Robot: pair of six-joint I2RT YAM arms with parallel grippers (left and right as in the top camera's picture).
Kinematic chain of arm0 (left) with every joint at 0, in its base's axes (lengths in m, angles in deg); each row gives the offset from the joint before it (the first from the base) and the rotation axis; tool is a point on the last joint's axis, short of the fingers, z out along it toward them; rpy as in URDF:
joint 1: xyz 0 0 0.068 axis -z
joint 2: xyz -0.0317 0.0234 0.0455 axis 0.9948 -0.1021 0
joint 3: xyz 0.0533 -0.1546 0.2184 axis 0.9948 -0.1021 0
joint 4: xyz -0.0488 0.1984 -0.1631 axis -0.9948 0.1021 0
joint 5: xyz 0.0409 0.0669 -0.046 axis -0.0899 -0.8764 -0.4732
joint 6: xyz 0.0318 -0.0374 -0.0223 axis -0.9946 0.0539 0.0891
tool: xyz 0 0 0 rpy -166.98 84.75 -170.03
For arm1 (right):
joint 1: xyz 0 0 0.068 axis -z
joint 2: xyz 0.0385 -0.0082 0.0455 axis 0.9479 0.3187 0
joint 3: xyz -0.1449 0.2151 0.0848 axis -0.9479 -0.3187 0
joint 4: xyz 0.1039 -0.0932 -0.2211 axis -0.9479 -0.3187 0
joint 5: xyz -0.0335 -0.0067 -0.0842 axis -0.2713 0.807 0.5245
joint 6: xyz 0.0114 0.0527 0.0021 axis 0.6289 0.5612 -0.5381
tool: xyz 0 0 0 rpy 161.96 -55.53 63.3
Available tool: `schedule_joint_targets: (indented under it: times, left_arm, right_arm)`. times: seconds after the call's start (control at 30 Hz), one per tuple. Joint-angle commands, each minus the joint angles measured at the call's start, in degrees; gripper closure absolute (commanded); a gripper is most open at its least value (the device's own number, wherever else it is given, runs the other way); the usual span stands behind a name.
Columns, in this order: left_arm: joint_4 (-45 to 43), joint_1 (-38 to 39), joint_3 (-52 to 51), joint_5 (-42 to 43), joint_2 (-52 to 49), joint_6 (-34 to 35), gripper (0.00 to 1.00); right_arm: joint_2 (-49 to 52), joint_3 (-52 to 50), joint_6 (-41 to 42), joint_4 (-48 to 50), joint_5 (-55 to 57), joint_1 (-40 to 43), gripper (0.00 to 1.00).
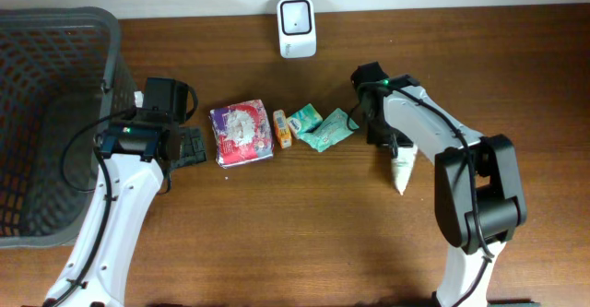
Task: Scan the item barcode
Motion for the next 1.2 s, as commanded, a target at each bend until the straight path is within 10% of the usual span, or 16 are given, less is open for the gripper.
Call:
schedule_joint_targets:
  times: [0.0,0.2,0.53,0.8,1.0,1.17]
  left_arm:
    - [-0.09,-0.22,-0.09,0.04,0.17,0.61,0.01]
    - [-0.09,-0.22,-0.09,0.02,0.17,0.61,0.01]
    - [-0.09,-0.22,-0.09,0.04,0.17,0.61,0.01]
    - [-0.09,-0.22,-0.09,0.02,0.17,0.61,0.01]
    - [-0.09,-0.22,-0.09,0.02,0.17,0.61,0.01]
    - [-0.09,-0.22,-0.09,0.02,0.17,0.61,0.01]
  right_arm:
    - [0.09,0.79,0.72,-0.63,-3.91,-2.62,0.5]
    - [0.09,16.11,-1.22,-16.11,-3.89,-3.19,0.14]
    - [1.25,6.62,-11.96,-6.08,-24.96,9.9,0.13]
    - [1.25,-2.73,-13.22,3.61,-29.44,12.07,0.96]
    - [1.22,20.76,-14.97,-4.5,-24.37,11.74,0.96]
    - [1.7,26.86,-19.28,17.97,-25.83,9.03,0.96]
